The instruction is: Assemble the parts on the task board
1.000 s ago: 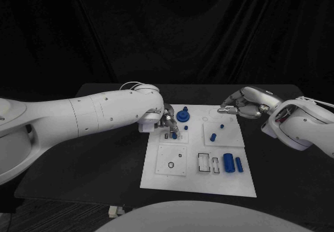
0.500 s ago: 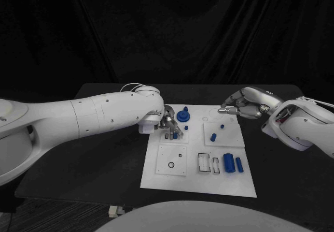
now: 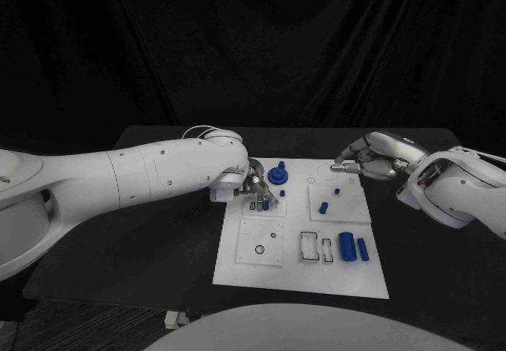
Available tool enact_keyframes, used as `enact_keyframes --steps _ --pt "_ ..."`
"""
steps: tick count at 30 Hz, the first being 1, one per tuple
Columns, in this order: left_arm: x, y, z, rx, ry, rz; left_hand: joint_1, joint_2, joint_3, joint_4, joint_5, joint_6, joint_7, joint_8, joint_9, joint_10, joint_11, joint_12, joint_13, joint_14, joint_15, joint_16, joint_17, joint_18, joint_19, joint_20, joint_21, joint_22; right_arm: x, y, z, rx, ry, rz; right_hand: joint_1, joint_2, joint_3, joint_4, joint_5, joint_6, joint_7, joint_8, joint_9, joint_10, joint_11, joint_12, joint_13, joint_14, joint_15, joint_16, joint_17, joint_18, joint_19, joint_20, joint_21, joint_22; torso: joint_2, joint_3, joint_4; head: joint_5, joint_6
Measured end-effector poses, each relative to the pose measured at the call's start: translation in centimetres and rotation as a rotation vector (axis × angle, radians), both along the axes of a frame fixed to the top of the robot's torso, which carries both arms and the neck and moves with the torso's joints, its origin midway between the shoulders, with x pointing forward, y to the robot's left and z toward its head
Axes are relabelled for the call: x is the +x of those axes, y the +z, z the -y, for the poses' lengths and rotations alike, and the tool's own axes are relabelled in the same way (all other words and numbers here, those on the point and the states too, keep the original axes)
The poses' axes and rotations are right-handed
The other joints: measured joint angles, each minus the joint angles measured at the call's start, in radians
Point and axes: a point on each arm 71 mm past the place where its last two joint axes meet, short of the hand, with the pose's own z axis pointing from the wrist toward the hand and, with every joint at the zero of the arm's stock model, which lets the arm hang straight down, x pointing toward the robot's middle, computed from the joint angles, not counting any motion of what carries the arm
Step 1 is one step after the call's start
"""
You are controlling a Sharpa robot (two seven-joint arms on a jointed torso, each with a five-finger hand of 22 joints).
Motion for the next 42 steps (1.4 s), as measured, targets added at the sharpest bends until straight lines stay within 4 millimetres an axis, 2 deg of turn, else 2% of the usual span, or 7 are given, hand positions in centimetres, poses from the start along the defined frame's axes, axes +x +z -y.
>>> enact_keyframes --steps 17,21,27,30,35,39,42 --pt "-1.2 0.3 -1.7 -0.009 -0.001 0.014 -0.033 -0.007 -0.094 0.094 0.0 0.003 -0.004 -0.001 0.017 0.0 0.0 0.0 0.0 -0.004 -0.004 0.0 0.0 0.0 0.004 -0.004 -0.008 0.0 -0.1 0.0 0.3 -0.002 -0.004 -0.002 0.0 0.0 -0.013 0.001 0.0 0.0 0.0 -0.004 -0.001 0.0 0.0 0.0 0.0 0.0 0.0 0.0 0.0 0.0 -0.004 0.004 -0.004 0.0 0.0 0.0 0.0 -0.008 0.0" --pt "-1.2 1.9 -2.5 -0.025 0.009 0.057 -0.016 -0.022 -0.117 0.101 0.0 0.02 -0.013 0.019 0.033 -0.001 -0.009 0.0 0.0 -0.004 -0.004 0.0 0.0 0.0 0.005 -0.01 0.014 0.0 -0.1 0.0 0.3 -0.003 -0.005 -0.002 0.0 0.0 -0.013 0.001 0.0 0.0 0.0 -0.005 -0.001 0.003 0.003 0.0 0.0 0.0 0.0 0.0 0.0 0.0 -0.004 0.004 -0.004 0.0 0.0 0.0 0.0 -0.009 0.0" --pt "-0.5 5.5 -3.9 -0.048 0.033 0.146 0.026 -0.009 -0.128 0.106 0.0 0.021 -0.014 0.039 0.065 0.0 -0.011 0.0 0.0 -0.004 -0.011 0.0 0.0 0.0 0.004 -0.011 0.021 0.0 -0.1 0.0 0.4 -0.003 -0.006 -0.002 0.0 0.0 -0.015 0.004 0.0 0.0 0.0 -0.005 -0.001 0.003 0.003 0.0 0.0 0.0 0.0 0.0 0.0 0.0 -0.004 0.004 -0.004 0.0 0.0 -0.0005 0.0 -0.011 0.0" --pt "-0.1 7.3 -4.5 -0.056 0.042 0.189 0.081 0.004 -0.129 0.092 0.004 0.008 -0.019 0.059 0.097 0.0 -0.011 0.0 0.0 -0.004 -0.011 0.0 0.0 0.0 0.006 -0.013 0.027 0.0 0.0 0.0 0.4 -0.003 -0.007 -0.002 0.0 0.0 -0.016 0.004 0.0 0.0 0.0 -0.005 -0.001 0.003 0.003 0.0 0.0 0.0 0.0 0.0 0.0 0.0 -0.004 0.004 -0.004 0.0 -0.001 -0.0005 -0.0001 -0.013 0.0" --pt "0.7 9.2 -4.8 -0.058 0.048 0.233 0.157 0.022 -0.116 0.057 0.073 -0.029 -0.018 0.107 0.173 0.0 -0.011 0.0 0.0 -0.004 -0.011 0.0 0.0 0.0 0.007 -0.014 0.037 0.0 0.0 0.0 0.3 -0.003 -0.006 -0.003 0.0 0.0 -0.018 0.001 0.0 0.0 0.0 -0.005 -0.001 0.003 0.003 0.0 0.0 0.0 0.0 0.0 0.0 0.0 -0.004 0.004 -0.004 0.0 -0.001 -0.0005 -0.0002 -0.012 0.0" --pt "2.0 9.6 -5.2 -0.04 0.068 0.246 0.172 0.024 -0.125 0.053 0.084 -0.076 -0.025 0.202 0.299 0.0 -0.018 0.0 0.0 -0.004 -0.019 0.0 0.001 0.0 0.007 -0.014 0.043 0.0 0.0 -0.1 0.3 -0.003 -0.005 -0.003 -0.004 0.004 -0.018 0.001 -0.004 0.0 0.0 -0.005 -0.001 0.003 0.003 0.0 0.0 0.0 0.0 0.0 0.0 0.0 -0.004 0.004 -0.004 0.0 -0.001 -0.0005 -0.0002 -0.01 0.0" --pt "3.2 9.6 -5.4 -0.017 0.081 0.241 0.179 0.031 -0.131 0.059 0.084 -0.109 -0.028 0.238 0.357 0.0 -0.018 0.0 0.0 -0.005 -0.02 0.0 0.001 0.0 0.004 -0.018 0.043 0.0 0.0 -0.1 0.3 -0.003 -0.004 -0.004 -0.004 0.004 -0.018 0.001 -0.004 0.0 0.0 -0.005 -0.001 0.003 0.003 0.0 0.0 0.0 0.0 0.0 0.0 0.0 -0.004 0.004 -0.004 0.0 -0.001 -0.0004 -0.0002 -0.012 0.0"
